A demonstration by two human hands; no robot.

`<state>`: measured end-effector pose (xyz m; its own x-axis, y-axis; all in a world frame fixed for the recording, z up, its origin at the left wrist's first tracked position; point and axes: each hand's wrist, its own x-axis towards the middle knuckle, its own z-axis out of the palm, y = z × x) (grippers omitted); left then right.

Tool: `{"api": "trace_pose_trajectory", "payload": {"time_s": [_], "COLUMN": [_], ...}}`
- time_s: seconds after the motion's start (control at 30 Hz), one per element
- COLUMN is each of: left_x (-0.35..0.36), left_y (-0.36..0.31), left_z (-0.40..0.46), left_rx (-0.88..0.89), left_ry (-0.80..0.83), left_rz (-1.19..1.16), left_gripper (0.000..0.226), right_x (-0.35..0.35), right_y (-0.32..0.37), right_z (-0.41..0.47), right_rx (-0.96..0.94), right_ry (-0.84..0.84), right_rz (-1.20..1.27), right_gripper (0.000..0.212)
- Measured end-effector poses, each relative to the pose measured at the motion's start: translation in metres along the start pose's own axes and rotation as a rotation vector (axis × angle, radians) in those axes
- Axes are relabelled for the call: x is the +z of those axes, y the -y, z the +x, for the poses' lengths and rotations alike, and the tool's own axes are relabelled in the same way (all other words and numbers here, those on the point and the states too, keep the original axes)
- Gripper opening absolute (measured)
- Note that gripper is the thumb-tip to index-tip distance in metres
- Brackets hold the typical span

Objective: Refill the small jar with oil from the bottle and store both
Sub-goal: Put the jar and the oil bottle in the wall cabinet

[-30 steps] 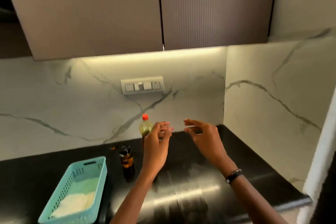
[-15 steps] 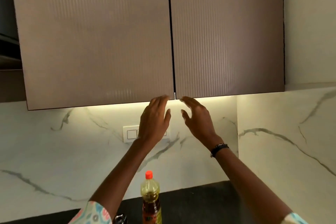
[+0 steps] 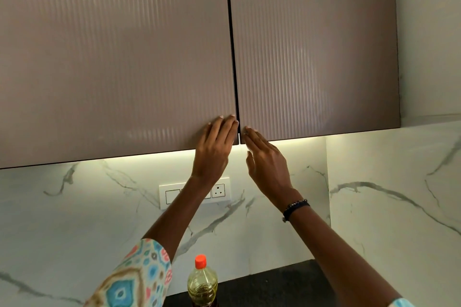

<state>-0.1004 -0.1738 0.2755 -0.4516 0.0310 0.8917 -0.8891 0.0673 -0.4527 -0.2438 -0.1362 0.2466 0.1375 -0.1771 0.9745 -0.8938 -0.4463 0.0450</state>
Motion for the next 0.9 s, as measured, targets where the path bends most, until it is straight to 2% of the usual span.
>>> {"api": "trace_pose_trajectory", "payload": {"time_s": [0.23,0.37,0.43,0.5,0.9], "left_x": [-0.010,-0.032,-0.048,-0.066,-0.201], "left_y": [-0.006,-0.012,-0.015,-0.018,-0.018], "left_z": [0.008,0.009,0.009,0.009,-0.003], "left_rx": [-0.016,-0.061,-0.077,-0.085,-0.213], "left_ry": [-0.027,-0.071,-0.092,-0.115,-0.201], "left_rz": [0.005,-0.052,-0.072,-0.083,-0.258], "left_gripper": [0.058,0.057,0.057,0.054,0.045], "right_x": [-0.018,-0.039,-0.052,-0.065,-0.164], "right_y": [0.003,0.014,0.024,0.035,0.115], "right_z": [0.005,0.014,0.016,0.014,-0.014], "right_rx": [0.014,0.207,0.329,0.410,0.457], "right_ry": [0.121,0.225,0.208,0.192,0.119], "right_rz": [0.026,0.321,0.579,0.724,0.876], "right_gripper": [0.059,0.043,0.038,0.037,0.036]}}
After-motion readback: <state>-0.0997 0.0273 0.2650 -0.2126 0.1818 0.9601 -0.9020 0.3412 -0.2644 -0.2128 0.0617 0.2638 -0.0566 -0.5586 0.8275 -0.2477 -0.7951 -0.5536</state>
